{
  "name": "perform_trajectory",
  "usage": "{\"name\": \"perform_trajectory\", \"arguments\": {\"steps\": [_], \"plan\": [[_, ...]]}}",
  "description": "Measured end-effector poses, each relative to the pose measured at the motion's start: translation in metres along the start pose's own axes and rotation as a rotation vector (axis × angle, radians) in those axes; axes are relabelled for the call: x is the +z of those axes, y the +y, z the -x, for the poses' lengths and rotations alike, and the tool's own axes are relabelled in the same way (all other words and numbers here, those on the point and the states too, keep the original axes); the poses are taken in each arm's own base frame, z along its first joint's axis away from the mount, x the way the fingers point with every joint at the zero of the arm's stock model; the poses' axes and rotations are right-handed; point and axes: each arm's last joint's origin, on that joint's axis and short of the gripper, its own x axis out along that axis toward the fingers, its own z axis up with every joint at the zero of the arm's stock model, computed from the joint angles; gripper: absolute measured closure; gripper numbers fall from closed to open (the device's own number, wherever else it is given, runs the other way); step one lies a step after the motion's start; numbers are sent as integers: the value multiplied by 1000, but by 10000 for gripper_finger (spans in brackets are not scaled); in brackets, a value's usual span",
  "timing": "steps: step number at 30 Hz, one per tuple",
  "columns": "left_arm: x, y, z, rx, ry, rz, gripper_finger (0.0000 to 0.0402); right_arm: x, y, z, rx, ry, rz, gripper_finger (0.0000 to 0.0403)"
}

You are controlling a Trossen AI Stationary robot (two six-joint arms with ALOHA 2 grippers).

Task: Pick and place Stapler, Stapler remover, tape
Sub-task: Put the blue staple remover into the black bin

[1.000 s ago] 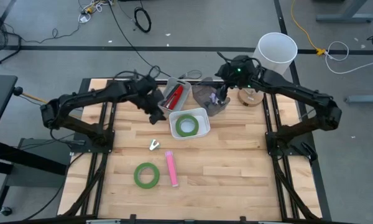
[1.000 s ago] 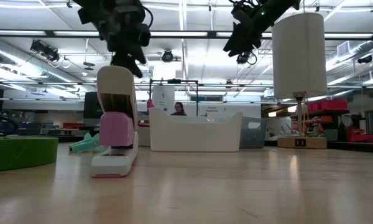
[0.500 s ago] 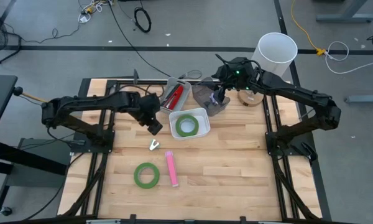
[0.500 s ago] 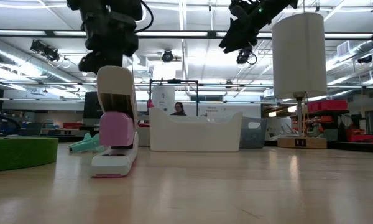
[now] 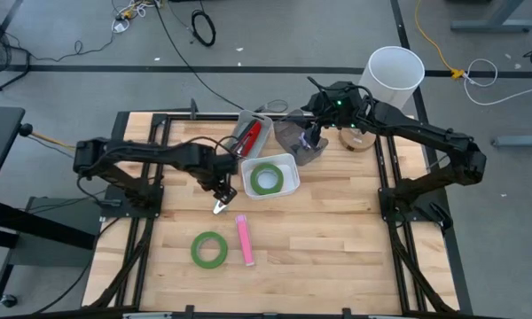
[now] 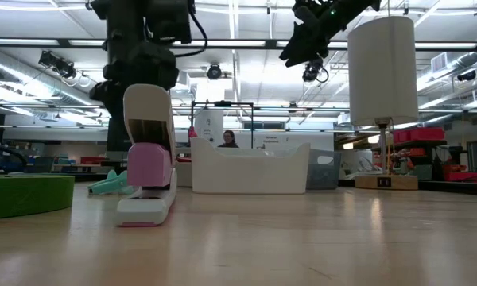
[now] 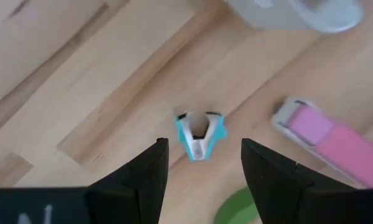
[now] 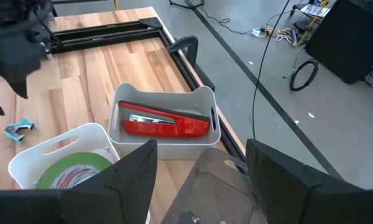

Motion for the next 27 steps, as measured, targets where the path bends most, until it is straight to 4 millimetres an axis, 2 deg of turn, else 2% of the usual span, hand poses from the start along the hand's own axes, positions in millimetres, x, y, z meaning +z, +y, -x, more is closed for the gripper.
{"name": "perform_trajectory", "arguments": {"steps": [5,11,19,27], "plan": [[-2,-5,-14,75,26,-21,198,0,0,0,0,0,0,158],[-3,-7,-19,79,34,-52,198,0,0,0,-1,1,0,158],[-20,7,-36,90,60,-35,198,0,0,0,-1,1,-8,158],[-26,12,-49,27,41,-8,198,0,0,0,-1,1,-9,158]]}}
